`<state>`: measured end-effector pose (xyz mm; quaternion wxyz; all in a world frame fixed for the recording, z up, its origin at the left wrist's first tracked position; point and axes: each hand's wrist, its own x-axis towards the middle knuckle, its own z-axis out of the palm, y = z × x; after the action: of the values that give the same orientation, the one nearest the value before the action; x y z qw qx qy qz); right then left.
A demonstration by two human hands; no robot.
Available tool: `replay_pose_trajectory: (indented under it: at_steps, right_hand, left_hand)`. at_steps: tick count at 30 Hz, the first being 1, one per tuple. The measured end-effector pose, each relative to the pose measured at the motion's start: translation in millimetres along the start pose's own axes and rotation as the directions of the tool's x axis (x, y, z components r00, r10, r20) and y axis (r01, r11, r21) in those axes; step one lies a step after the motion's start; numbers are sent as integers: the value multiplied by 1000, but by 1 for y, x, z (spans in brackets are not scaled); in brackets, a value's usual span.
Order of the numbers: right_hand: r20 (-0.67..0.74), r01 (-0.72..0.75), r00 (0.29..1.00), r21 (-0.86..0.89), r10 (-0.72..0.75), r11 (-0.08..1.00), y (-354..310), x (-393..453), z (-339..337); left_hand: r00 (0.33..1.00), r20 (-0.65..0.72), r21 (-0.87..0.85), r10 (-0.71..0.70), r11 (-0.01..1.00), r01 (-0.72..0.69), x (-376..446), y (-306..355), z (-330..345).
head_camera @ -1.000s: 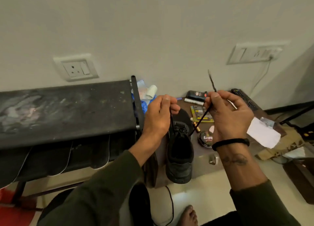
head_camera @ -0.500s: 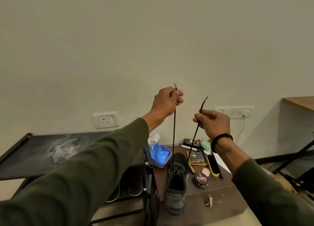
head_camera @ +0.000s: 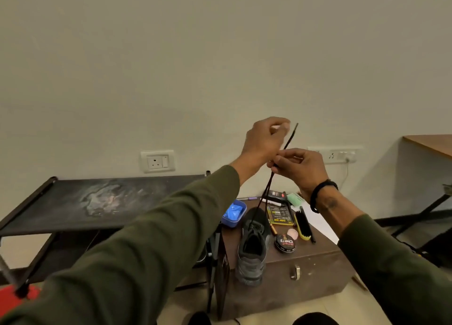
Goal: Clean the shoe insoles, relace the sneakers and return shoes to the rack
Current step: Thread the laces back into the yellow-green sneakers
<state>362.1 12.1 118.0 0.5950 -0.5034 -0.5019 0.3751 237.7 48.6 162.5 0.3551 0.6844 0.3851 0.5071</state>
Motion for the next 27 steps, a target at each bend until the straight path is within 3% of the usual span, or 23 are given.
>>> replay_pose_trajectory:
  at_steps: [2, 3, 6, 8, 12, 15, 17, 20, 24, 27]
  right_hand:
    - [-16, -1, 1000, -3, 1, 1000, -1, 2, -2]
    - [-17, -2, 1000, -7, 2, 1000, -1, 2, -3]
    - [-3, -18, 1000, 7, 18, 1000, 0, 4, 0]
    - [17, -31, 999, 32, 30, 999, 3, 6, 6]
    - [-71, -39, 997, 21, 40, 999, 17, 22, 6]
    - [-246, -71, 969, -271, 2, 960, 39, 34, -15]
    - [-269, -108, 963, -462, -23, 880, 61, 34, -25]
    - [-161, -96, 987, -525, 12, 846, 101, 22, -21]
    - [201, -74, 964, -427, 175, 901, 144, -3, -6]
    - [300, -226, 908, -237, 292, 945, 159, -15, -3]
  left_hand:
    - [980, -140, 22, -140, 989, 145, -9, -27, -3]
    - [965, -123, 70, -230, 968, 240, -16, -45, -4]
    - [897, 228, 282, -379, 907, 312, -46, -92, 6]
    - [883, 294, 381, -366, 892, 243, -59, -107, 18]
    - [920, 159, 364, -359, 887, 284, -52, -117, 22]
    - [932, 159, 377, -325, 893, 247, -48, -127, 12]
    - [937, 167, 299, -307, 921, 248, -51, -134, 5]
    - [912, 128, 51, -389, 921, 385, -56, -140, 0]
    - [816, 116, -339, -566, 750, 568, -61, -145, 0]
    - [767, 78, -435, -637, 670, 602, -63, -159, 3]
